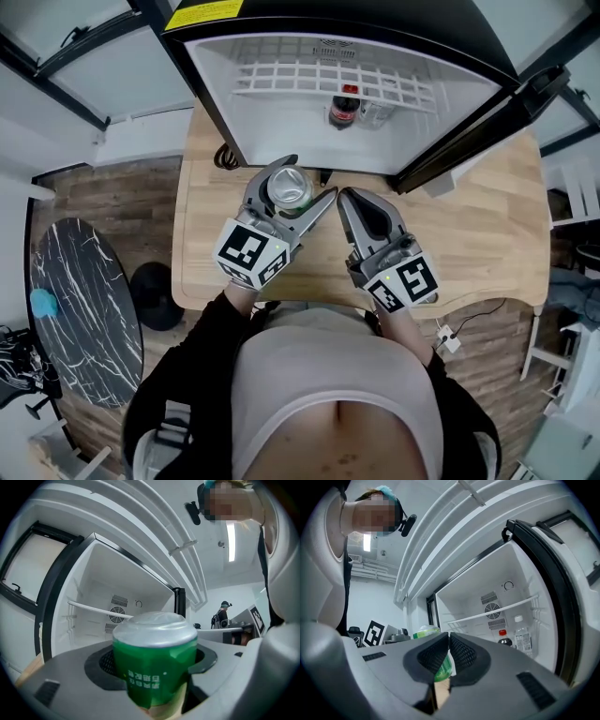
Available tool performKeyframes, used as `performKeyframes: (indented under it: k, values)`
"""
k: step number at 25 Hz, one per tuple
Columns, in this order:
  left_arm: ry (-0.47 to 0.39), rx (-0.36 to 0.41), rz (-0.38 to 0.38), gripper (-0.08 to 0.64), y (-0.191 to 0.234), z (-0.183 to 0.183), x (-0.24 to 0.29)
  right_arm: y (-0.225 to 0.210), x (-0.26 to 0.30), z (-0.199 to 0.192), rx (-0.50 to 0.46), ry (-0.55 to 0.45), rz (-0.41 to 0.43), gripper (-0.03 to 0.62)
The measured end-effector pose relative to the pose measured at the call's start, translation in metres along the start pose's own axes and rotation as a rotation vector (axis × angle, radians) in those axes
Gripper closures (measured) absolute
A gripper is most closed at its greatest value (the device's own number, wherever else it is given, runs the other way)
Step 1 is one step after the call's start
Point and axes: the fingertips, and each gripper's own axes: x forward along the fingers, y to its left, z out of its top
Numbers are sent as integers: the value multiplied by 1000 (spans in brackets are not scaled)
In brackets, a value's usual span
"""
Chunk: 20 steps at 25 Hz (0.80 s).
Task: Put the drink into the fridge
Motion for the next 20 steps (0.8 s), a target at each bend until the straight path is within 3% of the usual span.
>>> performKeyframes:
  k: [20]
  values:
    - [38, 27, 46, 213, 39, -36, 50, -32, 22, -9, 0, 19, -11, 560]
